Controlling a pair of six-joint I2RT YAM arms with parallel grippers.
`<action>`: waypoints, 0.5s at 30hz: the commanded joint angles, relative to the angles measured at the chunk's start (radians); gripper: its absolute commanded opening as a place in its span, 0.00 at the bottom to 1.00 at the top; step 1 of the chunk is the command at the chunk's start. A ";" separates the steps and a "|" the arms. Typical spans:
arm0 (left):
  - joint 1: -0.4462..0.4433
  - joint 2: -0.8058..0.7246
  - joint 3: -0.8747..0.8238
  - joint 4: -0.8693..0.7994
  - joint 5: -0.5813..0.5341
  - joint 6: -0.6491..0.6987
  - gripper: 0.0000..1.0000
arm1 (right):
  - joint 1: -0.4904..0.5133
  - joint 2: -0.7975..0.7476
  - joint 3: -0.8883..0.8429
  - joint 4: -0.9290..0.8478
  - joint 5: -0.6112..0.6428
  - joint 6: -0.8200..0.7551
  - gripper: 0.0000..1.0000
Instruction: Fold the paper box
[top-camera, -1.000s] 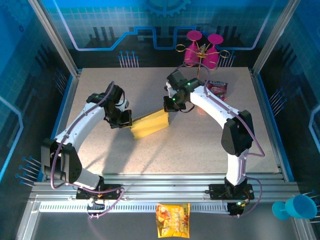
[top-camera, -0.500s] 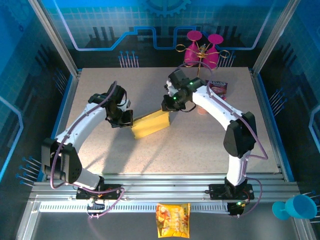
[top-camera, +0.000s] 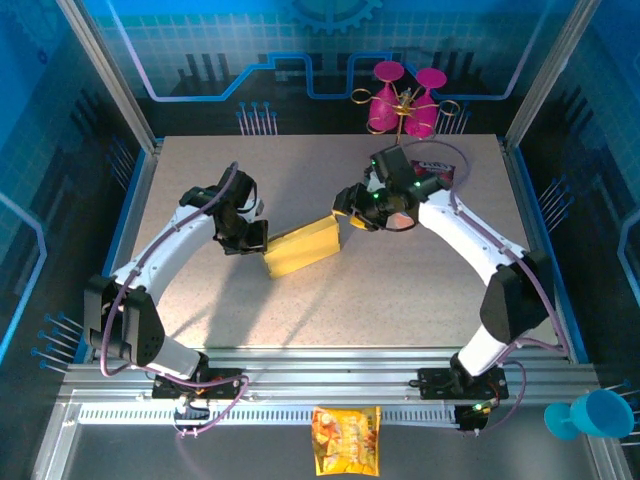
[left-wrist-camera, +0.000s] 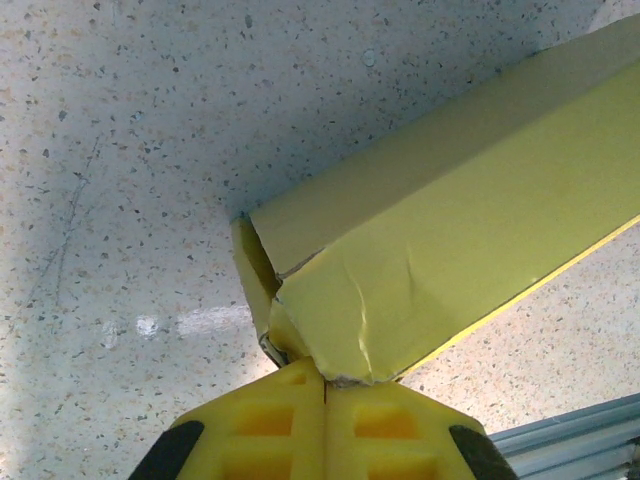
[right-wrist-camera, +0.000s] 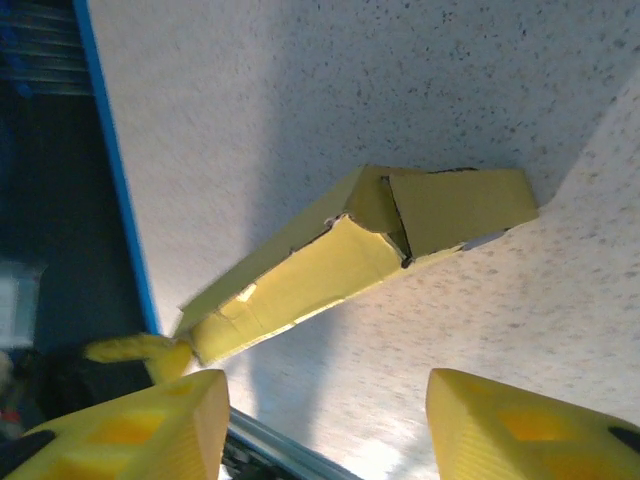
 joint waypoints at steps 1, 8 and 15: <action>-0.021 0.062 -0.032 -0.068 -0.027 0.024 0.00 | 0.012 -0.026 -0.096 0.279 -0.059 0.360 0.59; -0.027 0.071 -0.017 -0.071 -0.035 0.023 0.00 | 0.101 0.051 -0.151 0.461 -0.060 0.610 0.64; -0.027 0.071 -0.008 -0.079 -0.041 0.027 0.00 | 0.121 0.106 -0.135 0.440 -0.065 0.630 0.78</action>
